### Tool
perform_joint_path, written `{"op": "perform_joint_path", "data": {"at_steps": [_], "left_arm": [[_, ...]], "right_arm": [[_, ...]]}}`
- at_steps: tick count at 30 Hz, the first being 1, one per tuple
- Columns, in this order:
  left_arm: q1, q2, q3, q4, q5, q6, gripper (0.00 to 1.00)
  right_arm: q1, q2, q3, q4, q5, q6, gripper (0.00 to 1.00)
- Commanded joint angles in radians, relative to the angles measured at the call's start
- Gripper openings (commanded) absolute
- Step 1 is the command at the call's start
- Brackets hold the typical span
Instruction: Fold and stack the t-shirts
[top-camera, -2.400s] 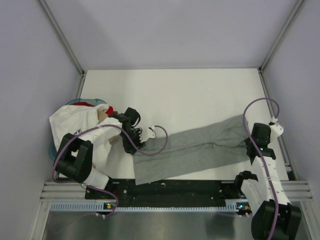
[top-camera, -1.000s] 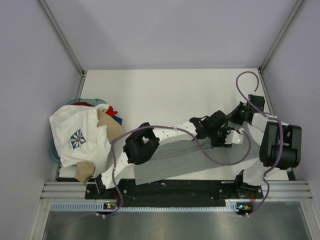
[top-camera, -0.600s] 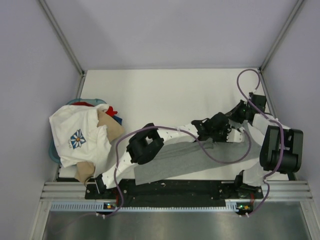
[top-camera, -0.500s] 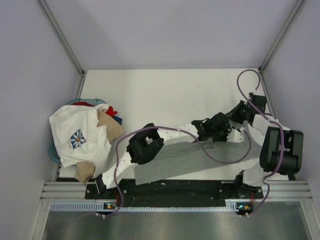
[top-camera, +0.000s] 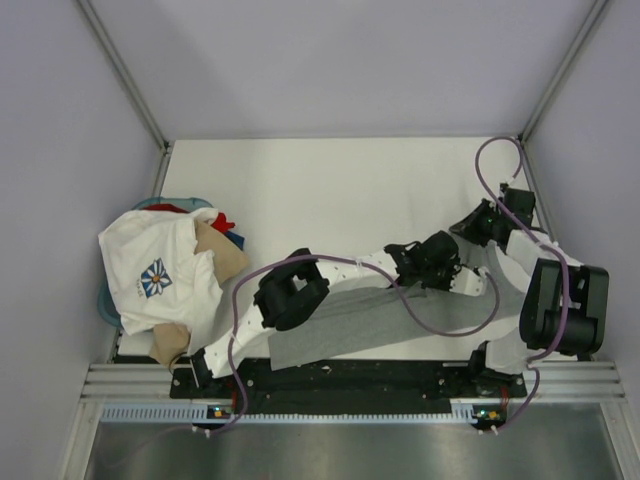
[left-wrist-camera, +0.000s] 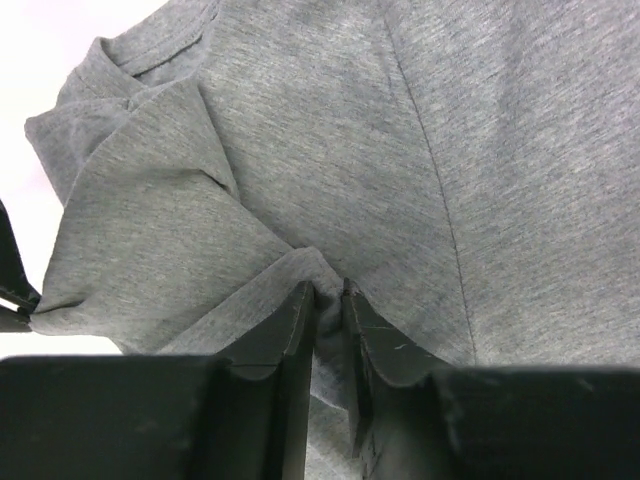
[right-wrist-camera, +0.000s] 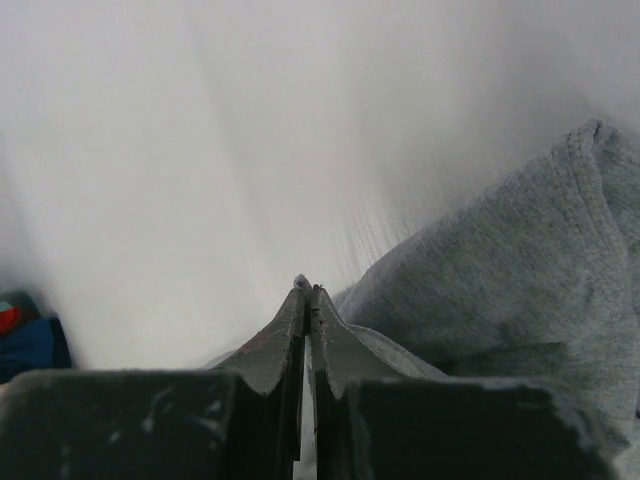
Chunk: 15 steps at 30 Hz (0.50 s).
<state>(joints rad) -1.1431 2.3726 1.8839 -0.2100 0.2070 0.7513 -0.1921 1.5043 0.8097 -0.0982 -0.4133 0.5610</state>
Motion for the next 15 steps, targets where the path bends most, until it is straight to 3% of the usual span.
{"op": "perform_joint_path", "data": {"at_steps": [1,3,8,15], "left_arm": [[-0.007,-0.013,-0.005,0.027,-0.032,0.016,0.15],[-0.007,-0.015,0.004,0.029,-0.041,0.011,0.00],[-0.003,-0.042,0.023,-0.012,-0.041,-0.056,0.00],[0.048,-0.107,0.057,-0.161,0.207,-0.161,0.00]], "right_arm": [[0.003,-0.049,0.000,0.009,0.008,-0.009,0.00],[-0.001,-0.058,0.000,-0.004,0.018,-0.013,0.00],[-0.017,-0.133,-0.032,-0.057,0.079,-0.026,0.00],[-0.040,-0.324,-0.139,-0.162,0.260,-0.044,0.00]]}}
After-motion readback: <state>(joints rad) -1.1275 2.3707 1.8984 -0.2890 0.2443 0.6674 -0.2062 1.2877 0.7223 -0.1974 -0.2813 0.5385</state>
